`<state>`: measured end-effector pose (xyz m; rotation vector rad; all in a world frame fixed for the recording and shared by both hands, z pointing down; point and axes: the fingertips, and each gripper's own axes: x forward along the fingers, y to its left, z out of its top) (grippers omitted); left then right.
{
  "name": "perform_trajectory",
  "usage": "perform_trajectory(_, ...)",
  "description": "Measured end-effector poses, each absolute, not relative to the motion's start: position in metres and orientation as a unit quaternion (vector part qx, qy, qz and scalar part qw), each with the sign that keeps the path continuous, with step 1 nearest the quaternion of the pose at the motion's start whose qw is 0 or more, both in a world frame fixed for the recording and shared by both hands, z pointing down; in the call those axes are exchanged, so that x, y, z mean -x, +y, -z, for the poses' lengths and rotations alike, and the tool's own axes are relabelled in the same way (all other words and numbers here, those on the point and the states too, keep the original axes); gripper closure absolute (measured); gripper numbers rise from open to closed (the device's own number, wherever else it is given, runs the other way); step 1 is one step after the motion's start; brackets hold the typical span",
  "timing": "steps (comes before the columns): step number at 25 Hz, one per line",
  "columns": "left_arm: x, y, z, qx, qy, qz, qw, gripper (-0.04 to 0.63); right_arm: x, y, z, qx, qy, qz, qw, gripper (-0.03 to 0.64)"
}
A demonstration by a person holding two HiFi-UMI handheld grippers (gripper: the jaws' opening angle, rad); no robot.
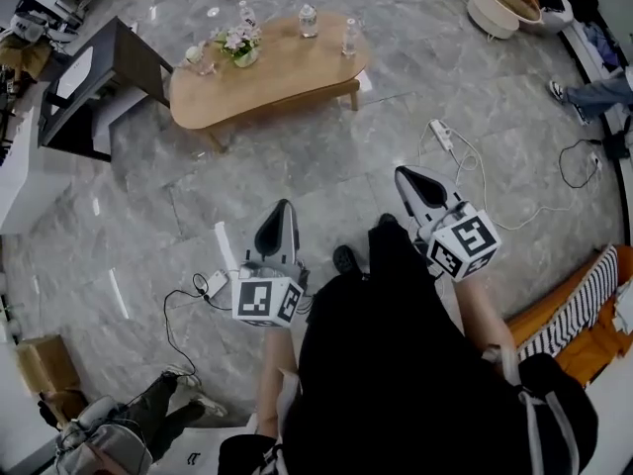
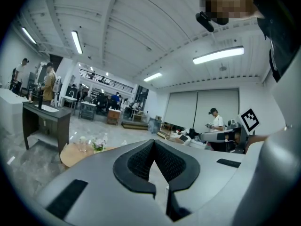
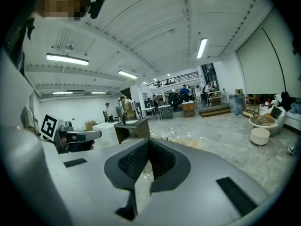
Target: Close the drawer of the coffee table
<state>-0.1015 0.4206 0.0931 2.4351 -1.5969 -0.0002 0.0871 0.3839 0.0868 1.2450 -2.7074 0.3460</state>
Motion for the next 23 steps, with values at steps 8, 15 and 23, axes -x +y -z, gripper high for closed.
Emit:
perform_trajectory(8, 0.081, 0.446, -0.081, -0.842, -0.528, -0.014, 0.11, 0.582, -0.099, 0.425, -0.077, -0.422, -0.9, -0.089, 0.065, 0.604)
perform_trajectory(15, 0.062, 0.456, -0.088, -0.846, -0.519, -0.024, 0.116, 0.583, -0.114, 0.434, -0.084, -0.428, -0.897, -0.09, 0.067, 0.604)
perform_trajectory(23, 0.051, 0.452, -0.082, -0.849, -0.516, -0.023, 0.116, 0.583, -0.126, 0.43, -0.073, -0.427, -0.899, -0.073, 0.067, 0.604)
